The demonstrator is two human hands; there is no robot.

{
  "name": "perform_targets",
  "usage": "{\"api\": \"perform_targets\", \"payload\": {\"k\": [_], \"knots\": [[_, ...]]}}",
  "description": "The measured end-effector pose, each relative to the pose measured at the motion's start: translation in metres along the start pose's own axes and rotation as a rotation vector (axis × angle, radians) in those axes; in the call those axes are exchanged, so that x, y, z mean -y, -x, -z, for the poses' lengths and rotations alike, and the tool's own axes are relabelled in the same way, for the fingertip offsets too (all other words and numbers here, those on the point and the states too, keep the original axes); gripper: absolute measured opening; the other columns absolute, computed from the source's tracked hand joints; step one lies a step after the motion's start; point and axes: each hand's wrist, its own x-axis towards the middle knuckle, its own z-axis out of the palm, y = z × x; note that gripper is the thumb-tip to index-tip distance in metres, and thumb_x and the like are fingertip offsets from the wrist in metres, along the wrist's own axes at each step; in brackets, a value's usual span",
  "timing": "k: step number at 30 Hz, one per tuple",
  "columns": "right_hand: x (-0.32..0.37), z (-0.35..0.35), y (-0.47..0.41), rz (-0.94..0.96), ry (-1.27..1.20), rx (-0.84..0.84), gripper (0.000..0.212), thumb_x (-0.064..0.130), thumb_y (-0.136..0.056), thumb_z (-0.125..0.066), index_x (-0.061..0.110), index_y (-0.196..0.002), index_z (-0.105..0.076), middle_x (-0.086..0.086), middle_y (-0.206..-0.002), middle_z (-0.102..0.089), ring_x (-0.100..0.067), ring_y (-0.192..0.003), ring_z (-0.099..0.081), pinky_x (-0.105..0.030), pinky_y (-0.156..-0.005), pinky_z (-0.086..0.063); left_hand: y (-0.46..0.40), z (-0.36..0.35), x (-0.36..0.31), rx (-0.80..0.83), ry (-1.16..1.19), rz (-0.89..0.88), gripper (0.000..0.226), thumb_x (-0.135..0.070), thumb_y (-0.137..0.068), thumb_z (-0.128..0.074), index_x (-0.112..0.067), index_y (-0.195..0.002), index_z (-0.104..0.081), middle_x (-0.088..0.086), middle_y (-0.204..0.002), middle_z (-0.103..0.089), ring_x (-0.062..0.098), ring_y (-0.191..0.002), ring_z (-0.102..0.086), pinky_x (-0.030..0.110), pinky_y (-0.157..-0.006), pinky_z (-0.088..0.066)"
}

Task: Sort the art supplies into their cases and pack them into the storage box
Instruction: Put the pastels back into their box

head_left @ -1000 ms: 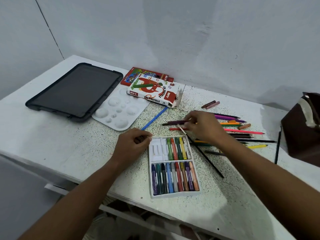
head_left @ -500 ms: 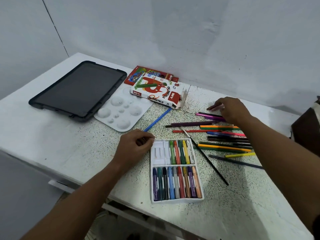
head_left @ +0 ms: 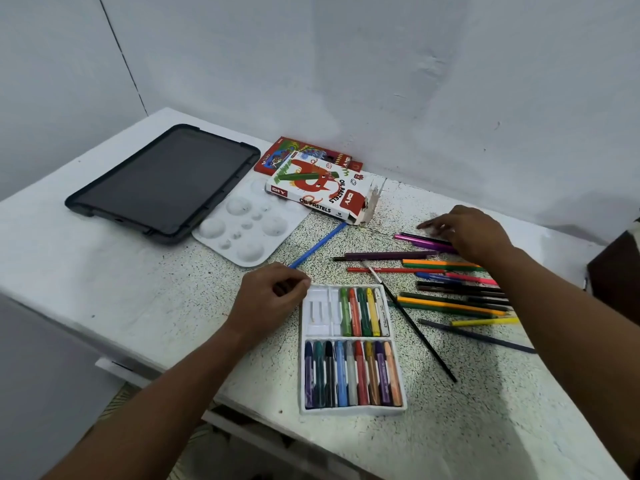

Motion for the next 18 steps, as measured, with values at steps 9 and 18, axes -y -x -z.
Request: {"api": "perform_targets", "payload": {"k": [9,18], "knots": [[0.034,0.013,0.012,-0.085,-0.239,-0.205,0.024,0.030,-0.098,-0.049,0.011,-0.104,-0.062,-0.007,-0.103,-0.067,-0.027,-0.099,-0.057,-0.038,-0.081,-0.046,0.002,0.002,-0.001,0.010,0.009,0.011,0.009,-0.014,-0.082,-0.075,-0.017,-0.090,-0.076,-0.005,-0.079,-0.069,0.010,-0.074,-0.063,0.015,-0.064,-0.049],[0.146,0.046,0.081,-0.090,-0.772,0.313,0.019,0.021,-0.092,-0.061,0.021,-0.111,-0.056,0.001,-0.091,-0.069,-0.006,-0.067,-0.067,-0.011,-0.047,-0.044,0.002,0.003,-0.002,0.021,0.039,0.056,0.013,-0.008,-0.083,-0.072,-0.017,-0.091,-0.076,-0.009,-0.080,-0.069,0.005,-0.075,-0.062,0.007,-0.066,-0.044]]}}
